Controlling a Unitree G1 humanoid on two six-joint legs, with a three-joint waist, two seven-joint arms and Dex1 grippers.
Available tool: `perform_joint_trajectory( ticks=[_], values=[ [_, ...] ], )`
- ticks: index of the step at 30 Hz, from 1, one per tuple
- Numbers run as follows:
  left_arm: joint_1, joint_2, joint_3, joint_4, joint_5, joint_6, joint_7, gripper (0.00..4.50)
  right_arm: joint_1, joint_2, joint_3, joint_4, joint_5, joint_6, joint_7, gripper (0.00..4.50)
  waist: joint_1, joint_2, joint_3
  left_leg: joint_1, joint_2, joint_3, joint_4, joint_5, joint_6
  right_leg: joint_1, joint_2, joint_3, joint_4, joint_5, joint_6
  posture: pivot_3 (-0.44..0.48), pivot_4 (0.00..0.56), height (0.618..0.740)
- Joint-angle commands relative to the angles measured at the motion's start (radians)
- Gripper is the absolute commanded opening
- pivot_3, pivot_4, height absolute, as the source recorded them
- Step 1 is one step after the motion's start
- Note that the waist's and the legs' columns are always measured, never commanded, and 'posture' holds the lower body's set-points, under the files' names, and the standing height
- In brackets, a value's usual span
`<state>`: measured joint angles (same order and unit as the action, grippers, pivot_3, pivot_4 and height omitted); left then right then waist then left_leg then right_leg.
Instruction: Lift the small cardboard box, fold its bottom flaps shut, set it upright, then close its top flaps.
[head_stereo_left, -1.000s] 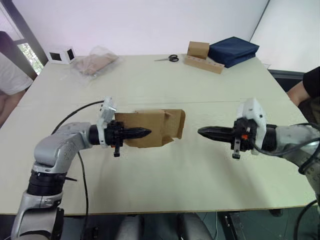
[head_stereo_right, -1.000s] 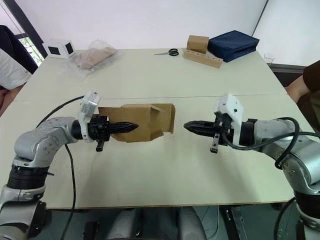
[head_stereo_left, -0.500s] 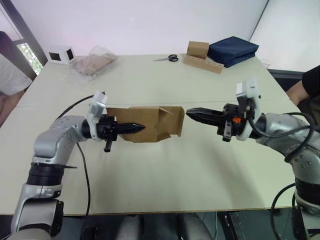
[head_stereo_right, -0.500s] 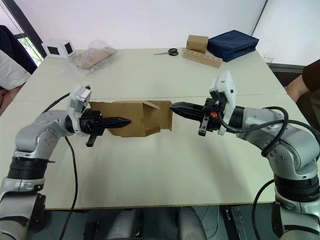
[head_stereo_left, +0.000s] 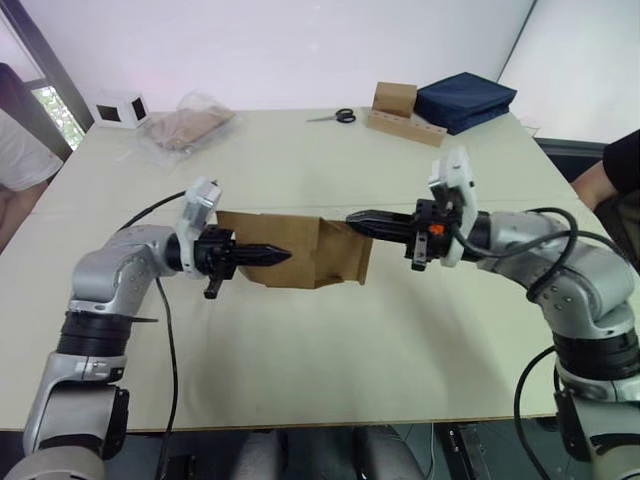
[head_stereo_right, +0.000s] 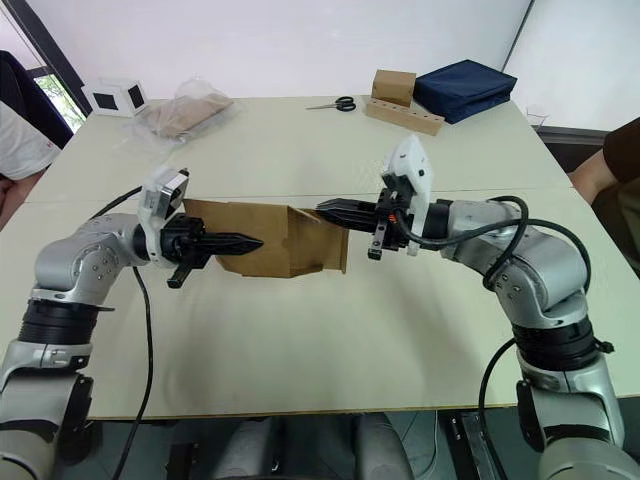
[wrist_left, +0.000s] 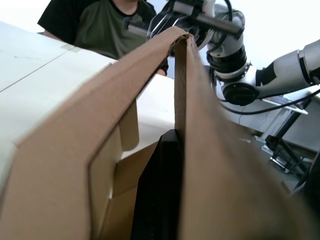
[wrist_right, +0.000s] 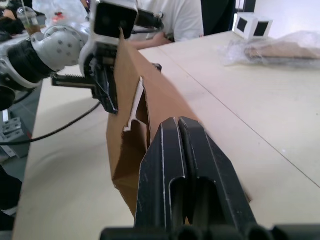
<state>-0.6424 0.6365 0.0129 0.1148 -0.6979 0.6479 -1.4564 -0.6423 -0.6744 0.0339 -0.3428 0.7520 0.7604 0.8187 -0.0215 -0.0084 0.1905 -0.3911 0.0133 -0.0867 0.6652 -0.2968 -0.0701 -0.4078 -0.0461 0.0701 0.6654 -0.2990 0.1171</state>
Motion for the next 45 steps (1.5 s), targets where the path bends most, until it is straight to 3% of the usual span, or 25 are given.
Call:
perform_joint_trajectory(
  ticks=[1, 21, 28, 45],
  values=[
    [-0.019, 0.002, 0.025, -0.036, -0.028, 0.018, 0.013, 0.06, -0.020, 0.025, 0.010, -0.014, -0.020, -0.027, 0.014, 0.00, -0.001, 0.000, 0.000, 0.000, 0.000, 0.000, 0.000, 0.000, 0.000, 0.000, 0.000, 0.000, 0.000, 0.000, 0.000, 0.000, 0.150, 0.740],
    [-0.006, 0.030, 0.035, -0.114, -0.150, 0.223, 0.030, 0.06, -0.029, 0.146, 0.100, -0.028, -0.161, -0.088, 0.012, 0.00, -0.007, 0.000, 0.000, 0.000, 0.000, -0.001, 0.000, 0.000, 0.000, 0.000, 0.000, 0.000, 0.001, 0.000, 0.000, 0.000, 0.150, 0.740],
    [-0.001, 0.030, 0.030, -0.090, -0.118, 0.195, 0.041, 0.06, -0.026, 0.152, 0.093, -0.051, -0.156, -0.078, 0.013, 0.00, -0.022, 0.000, 0.000, 0.000, 0.000, -0.001, 0.000, 0.000, 0.000, 0.000, 0.000, 0.000, 0.000, 0.000, 0.000, 0.000, 0.150, 0.740],
    [0.006, 0.028, 0.050, -0.040, -0.092, 0.149, 0.070, 0.06, 0.012, 0.028, -0.011, -0.105, -0.109, -0.023, 0.045, 0.00, -0.022, 0.000, 0.000, 0.000, 0.000, -0.001, 0.000, 0.000, 0.000, 0.000, 0.000, 0.000, 0.000, 0.000, 0.000, 0.000, 0.150, 0.740]
  ],
)
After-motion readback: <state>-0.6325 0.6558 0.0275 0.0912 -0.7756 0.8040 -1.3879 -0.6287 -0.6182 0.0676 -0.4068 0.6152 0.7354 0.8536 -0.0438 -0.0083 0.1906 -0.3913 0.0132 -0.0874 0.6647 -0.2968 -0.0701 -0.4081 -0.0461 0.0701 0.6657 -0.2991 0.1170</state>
